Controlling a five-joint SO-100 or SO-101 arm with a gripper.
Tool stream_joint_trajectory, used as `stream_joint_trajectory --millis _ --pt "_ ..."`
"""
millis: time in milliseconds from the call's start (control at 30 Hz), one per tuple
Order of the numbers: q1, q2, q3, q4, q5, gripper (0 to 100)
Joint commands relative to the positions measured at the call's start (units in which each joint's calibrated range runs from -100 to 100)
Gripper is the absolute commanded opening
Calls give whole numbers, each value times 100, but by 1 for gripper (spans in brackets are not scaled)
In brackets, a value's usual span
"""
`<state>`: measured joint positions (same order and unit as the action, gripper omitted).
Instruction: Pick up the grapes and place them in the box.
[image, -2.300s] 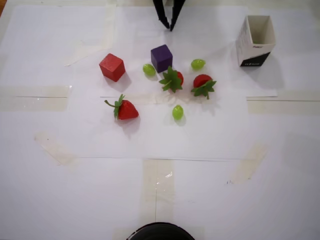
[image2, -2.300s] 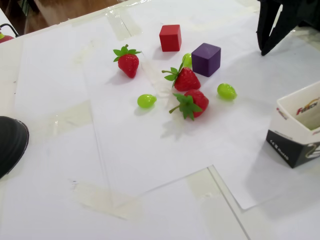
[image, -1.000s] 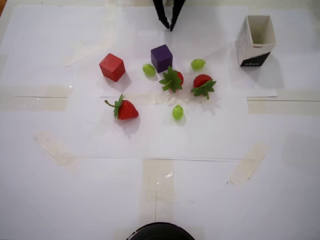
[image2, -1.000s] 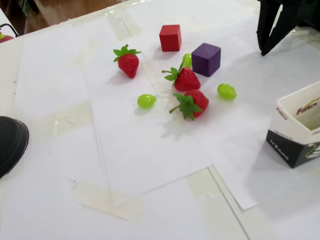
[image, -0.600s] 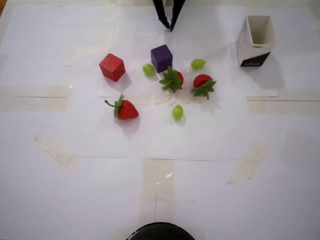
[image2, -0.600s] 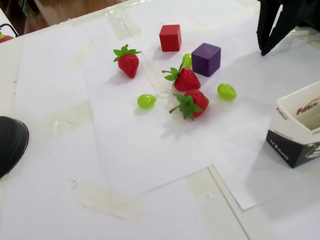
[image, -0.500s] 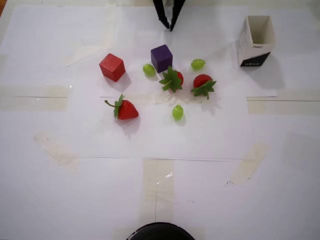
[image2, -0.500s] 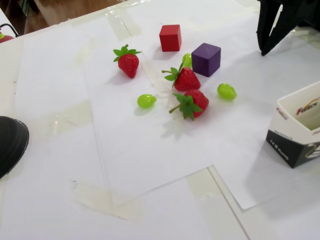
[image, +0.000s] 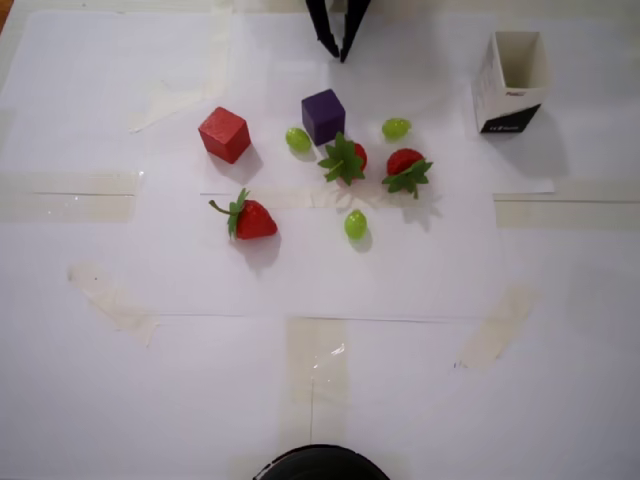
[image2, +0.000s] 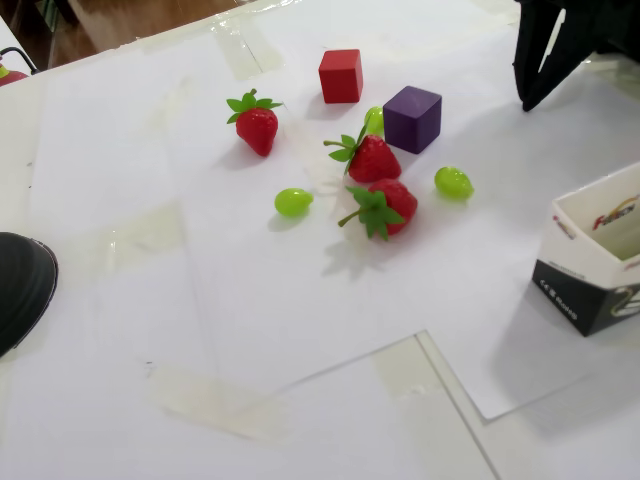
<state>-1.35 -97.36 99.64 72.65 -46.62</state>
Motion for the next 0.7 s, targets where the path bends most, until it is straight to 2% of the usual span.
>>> stream_joint_trajectory --millis 0,467,667 --pt "-71 -23 36 -108 -10 0" --pt "135 -23 -73 -337 68 0" --pt "289 631 -1146 -516 122 0"
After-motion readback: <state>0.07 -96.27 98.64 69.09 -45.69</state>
